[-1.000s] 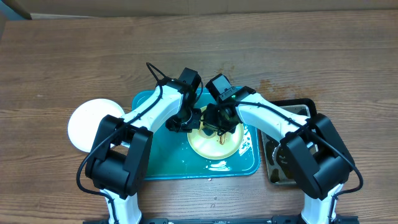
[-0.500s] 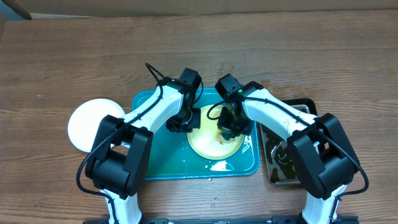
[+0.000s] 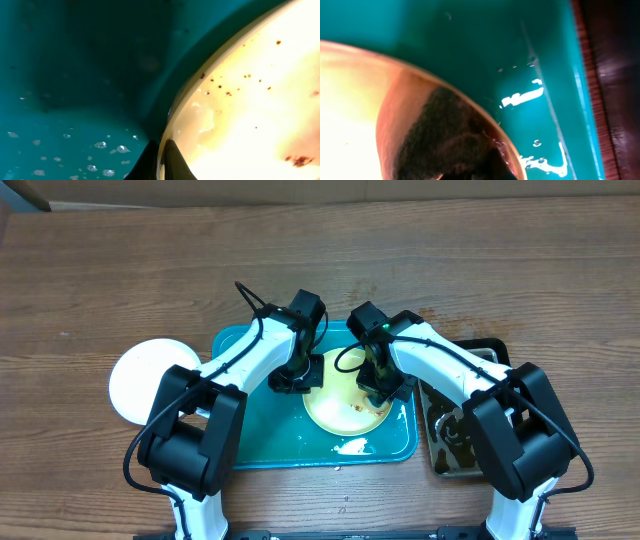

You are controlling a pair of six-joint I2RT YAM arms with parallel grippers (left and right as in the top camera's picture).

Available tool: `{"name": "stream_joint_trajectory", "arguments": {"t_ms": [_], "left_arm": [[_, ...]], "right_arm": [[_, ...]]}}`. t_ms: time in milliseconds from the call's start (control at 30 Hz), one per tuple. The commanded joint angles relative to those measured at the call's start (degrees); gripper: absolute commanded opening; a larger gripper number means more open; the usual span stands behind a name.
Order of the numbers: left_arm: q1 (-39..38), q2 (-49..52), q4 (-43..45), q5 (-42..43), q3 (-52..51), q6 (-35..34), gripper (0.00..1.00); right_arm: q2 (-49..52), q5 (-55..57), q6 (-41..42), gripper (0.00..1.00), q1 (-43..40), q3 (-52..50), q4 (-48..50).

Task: Clean dirty plates on tray and stack at the side
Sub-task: 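Scrub the yellow plate with the sponge while left gripper holds it, then dip the sponge in the black basin with the right gripper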

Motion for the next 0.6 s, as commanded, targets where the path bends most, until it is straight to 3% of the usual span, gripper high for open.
{"name": "stream_joint_trajectory", "arguments": {"t_ms": [0,567], "left_arm": [[0.7,1.5,-1.1,-6.6,-1.3,-1.6,0.04],[0.7,1.5,-1.3,-6.7,-1.3,-1.6,0.04]], "right_arm": [[1.8,11.8,3.4,0.04,-1.5,-1.5,-1.9],[-10.3,13.6,-0.4,0.04,-2.6,4.2,-9.8]]}}
